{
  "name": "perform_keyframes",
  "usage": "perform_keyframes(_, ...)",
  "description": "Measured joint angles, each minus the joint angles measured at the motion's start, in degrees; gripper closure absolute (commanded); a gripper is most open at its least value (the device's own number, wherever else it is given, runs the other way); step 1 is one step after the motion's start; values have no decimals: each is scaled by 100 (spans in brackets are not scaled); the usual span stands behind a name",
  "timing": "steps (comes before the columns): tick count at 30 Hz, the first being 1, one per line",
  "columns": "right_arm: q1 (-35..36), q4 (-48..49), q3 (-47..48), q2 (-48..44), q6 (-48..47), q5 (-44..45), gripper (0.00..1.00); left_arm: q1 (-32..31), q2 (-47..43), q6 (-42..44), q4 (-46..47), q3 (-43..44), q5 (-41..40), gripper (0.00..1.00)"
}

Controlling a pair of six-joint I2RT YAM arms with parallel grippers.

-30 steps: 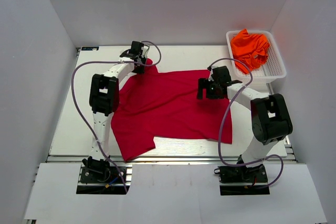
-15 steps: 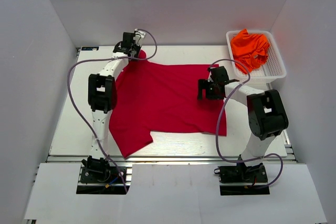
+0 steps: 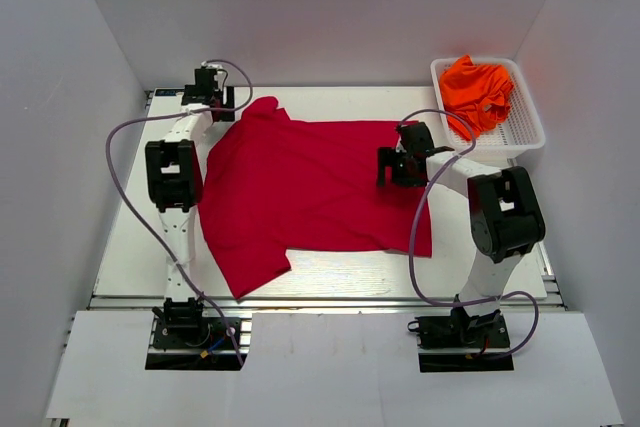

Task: Fold and stack the t-shirts
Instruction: Flatten out the tshirt

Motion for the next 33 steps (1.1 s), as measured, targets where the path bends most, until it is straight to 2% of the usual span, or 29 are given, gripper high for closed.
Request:
perform_keyframes(3,-4,-79,0,-33,20,79,10,9,-525,-166,-37,-542,2,0)
perform_keyframes(7,-20,-118,-2,-81,66,140,10,-39,-861,-221,-96,-557,59,0)
perform_keyframes(11,-76,-225,-2,-151,212,280,10,-50,-1019,-369,-249,-682,518,0)
perform_keyframes(18,-356,-330,-446,-411,592,221,13,-118,-1469,-704,-214,-2302,1478,0)
perform_keyframes(22,-551,-660,-1043,-986,765,328,28,-168,-1478,-798,-367,-2402,1954,0)
perform_keyframes(23,-597,-820,-1215,-1187,780,372,16,-190,-1495,-815,-376,-2396,2035,0)
perform_keyframes(24,-629,-999,-1384,-1388,809,348,11,-201,-1519,-831,-396,-2393,2105,0)
perform_keyframes(28,-675,-1707,-1633,-1996,682,127,11,-260,-1663,-822,-409,-2393,2380,0)
perform_keyframes(33,-621,-1539,-1200,-2146,433,-597,11,-407,-1849,-800,-424,-2402,2664,0)
